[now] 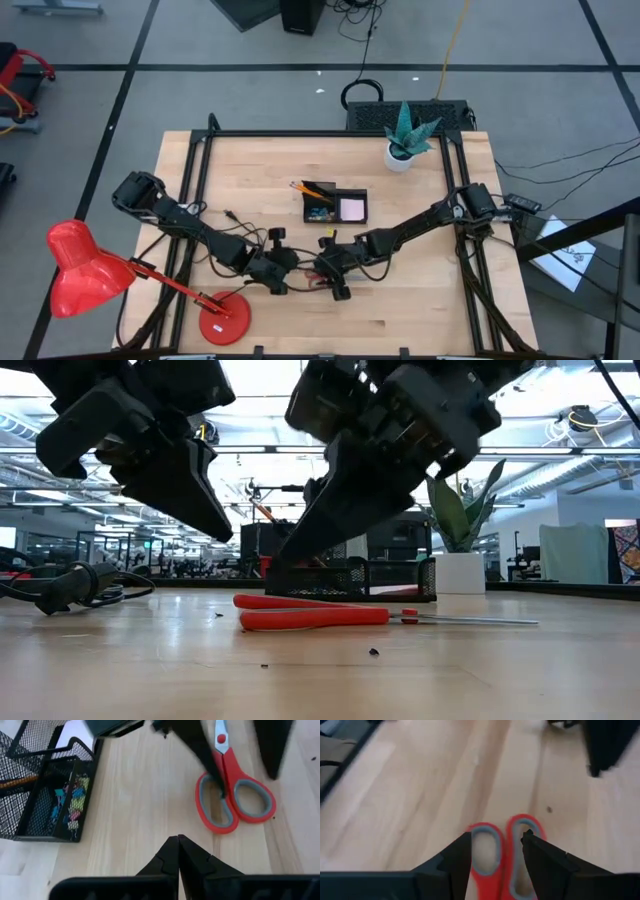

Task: Pick and place office supplies into organizer
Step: Put the red scissors into the black desk organizer

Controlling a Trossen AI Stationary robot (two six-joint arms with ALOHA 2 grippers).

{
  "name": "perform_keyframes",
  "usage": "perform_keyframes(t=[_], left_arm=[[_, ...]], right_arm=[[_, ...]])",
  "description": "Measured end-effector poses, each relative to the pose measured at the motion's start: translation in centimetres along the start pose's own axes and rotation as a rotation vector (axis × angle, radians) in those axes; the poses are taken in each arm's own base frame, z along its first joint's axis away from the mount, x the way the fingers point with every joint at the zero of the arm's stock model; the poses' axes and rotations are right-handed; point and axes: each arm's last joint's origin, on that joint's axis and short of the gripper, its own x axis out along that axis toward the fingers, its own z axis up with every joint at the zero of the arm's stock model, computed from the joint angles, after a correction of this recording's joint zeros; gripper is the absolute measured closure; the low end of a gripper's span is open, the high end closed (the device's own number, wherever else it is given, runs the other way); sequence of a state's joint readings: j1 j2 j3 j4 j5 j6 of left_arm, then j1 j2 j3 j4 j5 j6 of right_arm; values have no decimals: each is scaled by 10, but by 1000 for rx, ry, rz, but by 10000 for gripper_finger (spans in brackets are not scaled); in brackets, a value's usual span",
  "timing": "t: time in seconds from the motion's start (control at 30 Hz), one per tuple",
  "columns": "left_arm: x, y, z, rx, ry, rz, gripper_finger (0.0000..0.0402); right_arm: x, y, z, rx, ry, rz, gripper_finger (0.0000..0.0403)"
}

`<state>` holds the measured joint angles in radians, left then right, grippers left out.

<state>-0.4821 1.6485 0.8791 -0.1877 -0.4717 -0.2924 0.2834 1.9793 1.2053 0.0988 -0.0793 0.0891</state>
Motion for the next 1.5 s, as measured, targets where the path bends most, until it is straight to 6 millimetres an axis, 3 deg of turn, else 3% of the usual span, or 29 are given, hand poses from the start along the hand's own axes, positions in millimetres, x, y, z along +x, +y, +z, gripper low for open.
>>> perform_keyframes(t=[0.43, 0.7, 0.83, 0.93, 1.07, 1.3, 1.5], left_arm=[[1, 1, 1, -5, -4, 1, 361], [1, 1, 0, -2, 2, 3, 360], [1, 1, 0, -2, 3, 3, 360], [1, 1, 0, -1, 3, 3, 360], [1, 1, 0, -4, 3, 3, 360], [0, 1, 0, -5, 3, 2, 360], [0, 1, -2, 3, 18, 7, 360]], right_arm=[[29, -7, -19, 24, 39, -4, 234], [37, -12, -40, 24, 253, -4, 239], [35, -12, -46, -25, 318, -2, 266], [35, -13, -48, -31, 322, -1, 309], [37, -12, -44, -39, 270, 10, 370], [34, -14, -37, -9, 227, 10, 371], [11, -8, -17, -21, 160, 4, 382]])
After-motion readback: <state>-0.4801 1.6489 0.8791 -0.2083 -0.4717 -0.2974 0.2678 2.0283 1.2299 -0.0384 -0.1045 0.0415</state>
